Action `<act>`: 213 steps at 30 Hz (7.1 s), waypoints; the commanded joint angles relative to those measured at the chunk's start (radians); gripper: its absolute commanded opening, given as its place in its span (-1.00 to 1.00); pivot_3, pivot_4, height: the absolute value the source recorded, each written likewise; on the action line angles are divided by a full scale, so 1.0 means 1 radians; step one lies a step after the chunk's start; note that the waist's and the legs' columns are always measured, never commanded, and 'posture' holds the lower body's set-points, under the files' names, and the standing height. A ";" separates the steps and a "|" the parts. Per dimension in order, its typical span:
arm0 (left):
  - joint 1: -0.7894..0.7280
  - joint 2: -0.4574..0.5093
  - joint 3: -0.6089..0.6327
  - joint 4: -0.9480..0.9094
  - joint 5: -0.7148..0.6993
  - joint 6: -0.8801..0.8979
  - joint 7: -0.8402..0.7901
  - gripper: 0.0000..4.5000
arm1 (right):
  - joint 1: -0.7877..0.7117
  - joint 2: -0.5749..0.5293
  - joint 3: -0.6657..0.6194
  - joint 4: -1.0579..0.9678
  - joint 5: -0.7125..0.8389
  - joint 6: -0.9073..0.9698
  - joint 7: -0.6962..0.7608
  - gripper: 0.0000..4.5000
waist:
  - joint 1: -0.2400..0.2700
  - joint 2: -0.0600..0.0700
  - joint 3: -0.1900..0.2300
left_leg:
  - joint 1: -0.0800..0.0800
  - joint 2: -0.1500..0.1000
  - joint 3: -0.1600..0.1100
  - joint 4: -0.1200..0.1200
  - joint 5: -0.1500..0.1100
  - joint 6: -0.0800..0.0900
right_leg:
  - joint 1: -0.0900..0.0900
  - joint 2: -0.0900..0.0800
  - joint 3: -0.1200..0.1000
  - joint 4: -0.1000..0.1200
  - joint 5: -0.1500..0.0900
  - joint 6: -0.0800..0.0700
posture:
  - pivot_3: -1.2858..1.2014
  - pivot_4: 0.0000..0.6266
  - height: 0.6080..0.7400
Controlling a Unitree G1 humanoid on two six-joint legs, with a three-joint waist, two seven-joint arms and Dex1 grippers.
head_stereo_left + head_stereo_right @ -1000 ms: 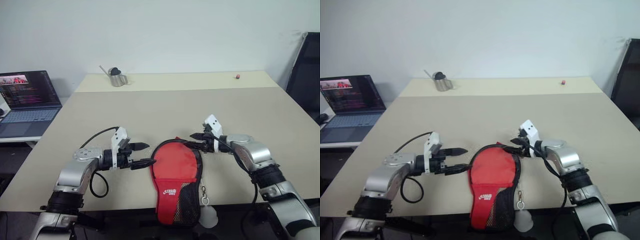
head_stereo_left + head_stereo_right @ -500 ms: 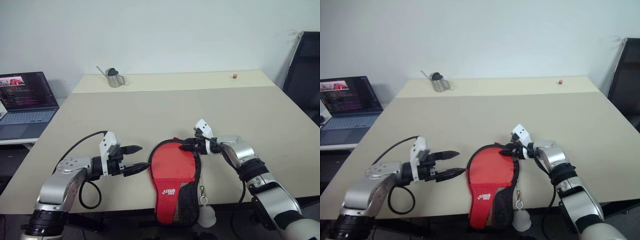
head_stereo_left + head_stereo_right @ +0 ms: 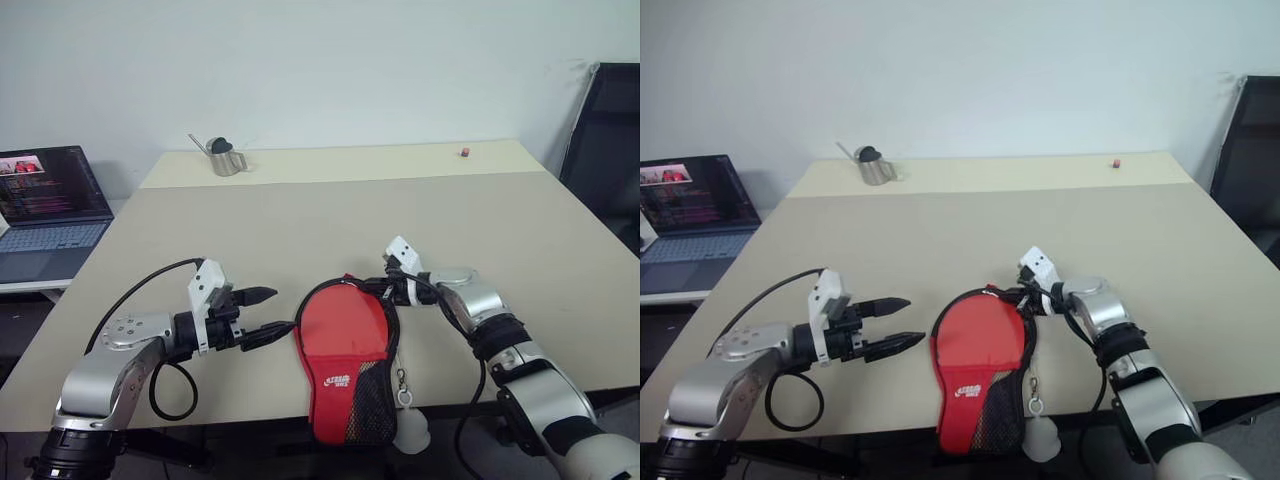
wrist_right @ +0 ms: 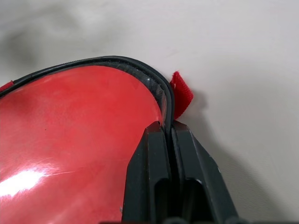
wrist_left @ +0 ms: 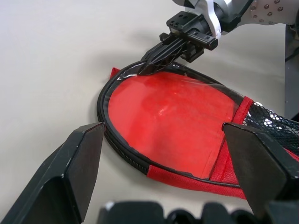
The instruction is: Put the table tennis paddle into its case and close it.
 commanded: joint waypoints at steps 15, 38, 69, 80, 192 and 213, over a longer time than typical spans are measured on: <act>-0.044 0.000 -0.040 -0.005 -0.002 -0.035 -0.006 0.95 | -0.207 0.050 -0.071 0.240 -0.045 -0.150 -0.071 -0.99 | -0.003 0.000 0.000 | 0.000 0.000 -0.001 0.000 0.001 -0.002 | -0.001 0.001 0.000 0.002 0.001 -0.001 | 0.03 -0.52 1.00; -0.053 -0.013 -0.072 0.013 0.013 -0.053 0.001 0.95 | -0.287 0.095 -0.070 0.417 -0.133 -0.243 -0.126 -0.99 | -0.004 0.001 0.000 | 0.000 0.000 -0.001 0.000 0.001 -0.002 | -0.002 0.001 0.001 0.002 0.001 -0.001 | 0.03 -0.52 1.00; -0.401 -0.184 -0.354 0.533 0.246 -0.378 -0.221 0.95 | 0.209 -0.102 -0.182 -0.800 0.162 0.439 -0.049 0.98 | 0.001 0.000 0.000 | -0.004 -0.001 -0.001 0.001 0.002 -0.003 | -0.004 0.000 -0.001 0.001 0.001 -0.001 | 0.03 -0.52 1.00; -0.520 -0.320 -0.411 0.816 0.365 -0.579 -0.254 0.95 | 0.574 -0.448 -0.374 -1.488 0.586 0.931 -0.021 0.98 | 0.022 -0.001 0.000 | -0.001 -0.001 -0.002 0.002 0.000 0.003 | 0.002 0.000 -0.003 0.002 0.001 -0.001 | 0.03 -0.52 1.00; -0.744 -0.580 -0.454 1.417 0.645 -0.886 -0.125 0.95 | 1.023 -0.664 -0.504 -1.743 0.960 0.808 -0.327 -0.92 | 0.081 -0.005 -0.004 | 0.008 -0.001 -0.010 0.016 -0.003 0.007 | 0.030 -0.002 -0.020 -0.005 -0.003 0.009 | 0.03 -0.52 1.00; -0.811 -0.661 -0.441 1.480 0.691 -0.912 -0.053 0.95 | 1.286 -0.888 -0.432 -1.802 1.303 0.505 -0.626 -0.92 | 0.100 -0.008 -0.002 | 0.012 -0.003 -0.014 0.016 -0.004 0.008 | 0.039 -0.005 -0.025 -0.010 -0.004 0.012 | 0.03 -0.52 1.00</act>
